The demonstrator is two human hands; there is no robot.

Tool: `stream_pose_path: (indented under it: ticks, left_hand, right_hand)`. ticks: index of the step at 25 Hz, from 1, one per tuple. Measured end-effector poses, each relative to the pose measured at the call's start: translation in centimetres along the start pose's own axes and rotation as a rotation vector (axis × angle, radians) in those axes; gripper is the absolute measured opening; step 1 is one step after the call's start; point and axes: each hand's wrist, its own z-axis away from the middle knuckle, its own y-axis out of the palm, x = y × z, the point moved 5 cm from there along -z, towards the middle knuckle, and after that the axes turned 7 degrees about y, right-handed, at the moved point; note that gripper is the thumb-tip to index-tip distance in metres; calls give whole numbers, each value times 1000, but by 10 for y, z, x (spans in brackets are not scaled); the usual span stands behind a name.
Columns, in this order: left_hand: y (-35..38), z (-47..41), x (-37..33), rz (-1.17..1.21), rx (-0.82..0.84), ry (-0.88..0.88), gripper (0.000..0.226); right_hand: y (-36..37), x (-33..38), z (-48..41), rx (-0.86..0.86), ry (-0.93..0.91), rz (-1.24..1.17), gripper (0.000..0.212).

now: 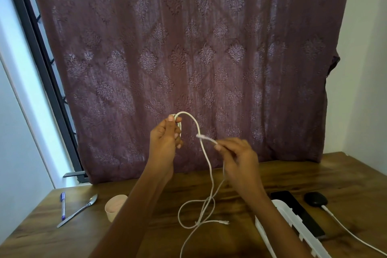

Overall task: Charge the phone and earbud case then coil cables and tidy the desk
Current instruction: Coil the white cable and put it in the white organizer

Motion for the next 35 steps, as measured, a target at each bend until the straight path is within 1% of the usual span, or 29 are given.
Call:
stream_pose_path:
  ticks: [2,4,6,8,9,11,13,15,17,19,21,23,25,27,28,30,31,33,35]
  left_hand:
    - [-4,0,-2,6,-4,-5,32]
    - [-8,1,-4,4,-4,-9,32]
    - [-11,3,-8,1,-2,-9,32]
    - [-11,4,-14,-1,6,-12,32]
    - [-10,3,-17,3,15,-9,32]
    - [-7,3,-21,15,36,1,31]
    - [-3,4,-23,22,49,4,31]
    - [0,5,-21,20,54,-6,31]
    - [0,7,-15,15,56,-22,32]
    - [-1,9,-9,12,54,-37,32]
    - [-3,10,-2,14,46,-53,33]
    - [-5,10,2,24,39,-66,33]
    - [-5,10,7,27,40,-73,33]
    - [-4,10,10,27,42,-80,33]
    - [-2,11,13,34,42,-87,33]
    - [1,12,16,60,45,-103,33]
    - [3,13,17,78,54,-115,33]
    - [7,14,17,125,93,-150,35]
    - [10,17,16,174,154,-198,36]
  right_hand:
    - [-8,-15,-4,-111,150,-225,14]
    - [-12,-33,-10,-197,277,-347,15]
    - [-12,-54,-15,-241,379,-393,13]
    - [-7,-75,-18,-241,455,-344,9]
    - [-1,-85,-19,-211,474,-279,9]
    - [16,-105,-16,-90,509,-141,18]
    - [41,-130,-7,99,595,-160,26]
    - [65,-152,5,269,707,-220,21]
    - [79,-164,14,339,784,-235,17]
    - [84,-167,18,350,804,-255,20]
    - [82,-159,18,330,794,-310,15]
    - [72,-136,13,268,760,-405,15]
    - [58,-98,2,229,663,-528,20]
    - [43,-54,-9,235,552,-679,28]
    - [36,-35,-14,235,487,-701,28]
    - [25,-4,-21,225,332,-619,12]
    - [22,6,-24,218,274,-569,8]
    - [19,17,-27,174,201,-496,17]
    - [16,17,-32,91,179,-457,19]
